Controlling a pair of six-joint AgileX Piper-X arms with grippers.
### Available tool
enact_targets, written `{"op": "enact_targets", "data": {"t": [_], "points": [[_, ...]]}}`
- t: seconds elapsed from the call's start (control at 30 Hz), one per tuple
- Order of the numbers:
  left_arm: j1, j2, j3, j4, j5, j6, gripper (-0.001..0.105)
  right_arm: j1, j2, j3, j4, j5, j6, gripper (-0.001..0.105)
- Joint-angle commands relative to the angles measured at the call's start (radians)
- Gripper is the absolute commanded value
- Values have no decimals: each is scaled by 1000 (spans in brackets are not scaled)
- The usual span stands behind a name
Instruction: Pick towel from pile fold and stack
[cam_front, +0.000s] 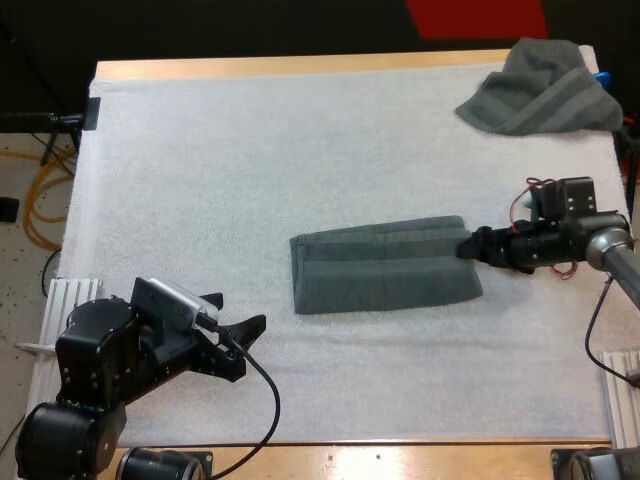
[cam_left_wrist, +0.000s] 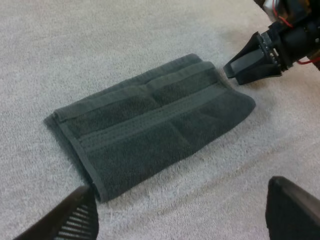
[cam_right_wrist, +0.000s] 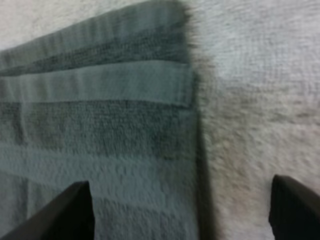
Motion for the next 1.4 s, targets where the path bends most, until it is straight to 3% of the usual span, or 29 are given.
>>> {"op": "enact_targets", "data": {"t": [0.0,0.2,0.5,0.6,0.67,0.8,0.93,1.07,1.17,1.3,1.37], "points": [[-1,1,-7,3,-6,-10,67,-4,8,-9,-12,-35,5,70],[-1,1,-7,11,-6,-10,67,16,64,-9,-27,-144,49,70],[-1,1,-4,16,-6,-16,67,114,103,-9,9,-119,49,66],[-1,1,-4,25,-4,-16,67,119,103,-9,15,-47,49,34],[-1,1,-4,37,-4,-16,67,117,100,-9,31,26,46,2],[-1,1,-4,49,-4,-16,67,117,66,-9,73,135,-19,1],[-1,1,-4,48,-4,-16,67,117,-22,-9,141,405,-118,1],[-1,1,-4,48,-4,-16,67,117,-140,-9,186,764,-257,1],[-1,1,-4,48,-4,-16,67,117,-204,-9,189,912,-290,1],[-1,1,-4,48,-4,-16,67,122,-248,-9,196,881,-293,1],[-1,1,-4,48,-4,-16,67,146,-252,-22,225,778,-259,1]]}}
